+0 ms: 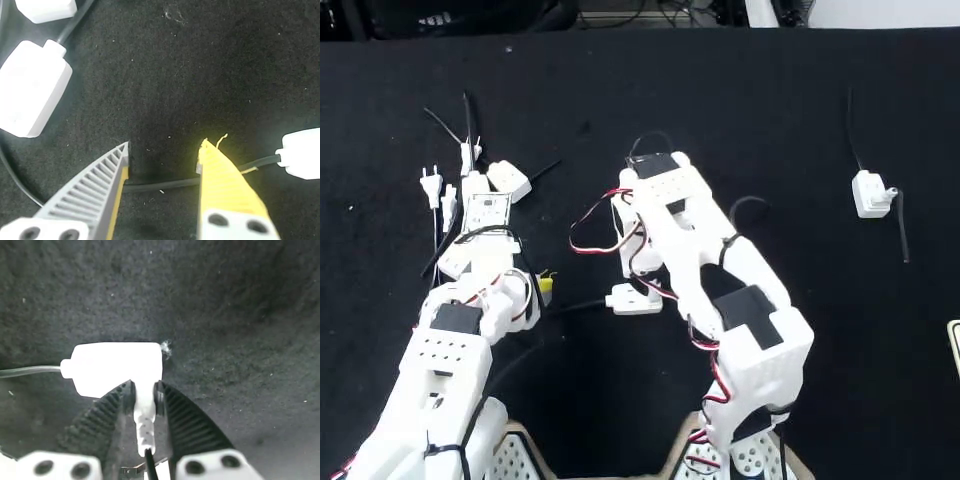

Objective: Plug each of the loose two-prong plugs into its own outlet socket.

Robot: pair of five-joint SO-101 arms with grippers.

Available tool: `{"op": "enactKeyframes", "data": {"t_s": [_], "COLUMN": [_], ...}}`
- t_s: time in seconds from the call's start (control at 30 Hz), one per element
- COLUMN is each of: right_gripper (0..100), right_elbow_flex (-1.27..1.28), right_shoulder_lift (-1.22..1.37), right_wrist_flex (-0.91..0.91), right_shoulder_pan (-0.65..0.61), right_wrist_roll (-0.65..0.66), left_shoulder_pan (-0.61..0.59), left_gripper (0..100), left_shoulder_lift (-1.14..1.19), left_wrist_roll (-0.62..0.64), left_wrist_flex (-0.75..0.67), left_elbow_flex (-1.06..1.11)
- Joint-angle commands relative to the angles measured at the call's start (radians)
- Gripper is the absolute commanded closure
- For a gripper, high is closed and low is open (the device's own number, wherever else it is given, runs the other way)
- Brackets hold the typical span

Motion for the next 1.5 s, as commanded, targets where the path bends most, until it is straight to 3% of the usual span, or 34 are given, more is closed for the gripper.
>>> {"op": "enactKeyframes", "data": {"t_s": [0.0,0.13,0.3,0.4,0.57,0.8,0.9,1.17,1.33,1.4,1.47], "right_gripper": [98.7,96.4,72.4,67.1,68.4,68.4,68.4,68.4,69.2,76.1,91.7], "right_elbow_flex": [-0.008,-0.03,-0.048,-0.071,-0.12,-0.064,0.025,0.292,0.404,0.435,0.45], "right_shoulder_lift": [-0.008,-0.079,-0.185,-0.237,-0.283,-0.285,-0.285,-0.285,-0.285,-0.285,-0.285], "right_wrist_flex": [-0.028,-0.023,0.026,0.074,0.158,0.083,0.011,-0.267,-0.385,-0.408,-0.446], "right_shoulder_pan": [-0.017,-0.018,-0.02,-0.04,-0.123,-0.175,-0.149,-0.12,-0.115,-0.114,-0.114], "right_wrist_roll": [0.017,0.103,0.127,0.195,0.365,1.025,1.191,1.382,1.413,1.41,1.402], "left_shoulder_pan": [0.002,0.002,0.001,0.001,-0.03,-0.147,-0.154,-0.156,-0.153,-0.15,-0.148], "left_gripper": [78,78,78,78,78,78,78,78,78,78,78], "left_shoulder_lift": [-0.028,-0.028,-0.028,-0.028,-0.028,-0.028,-0.028,-0.028,-0.028,-0.028,-0.028], "left_wrist_roll": [0.006,0.006,0.006,0.006,0.009,0.012,0.012,0.068,0.068,0.068,0.068], "left_wrist_flex": [-0.014,-0.014,-0.012,-0.012,-0.009,-0.012,-0.012,-0.014,-0.014,-0.014,-0.014], "left_elbow_flex": [-0.007,-0.007,-0.007,-0.007,-0.013,-0.018,-0.016,-0.018,-0.018,-0.018,-0.018]}}
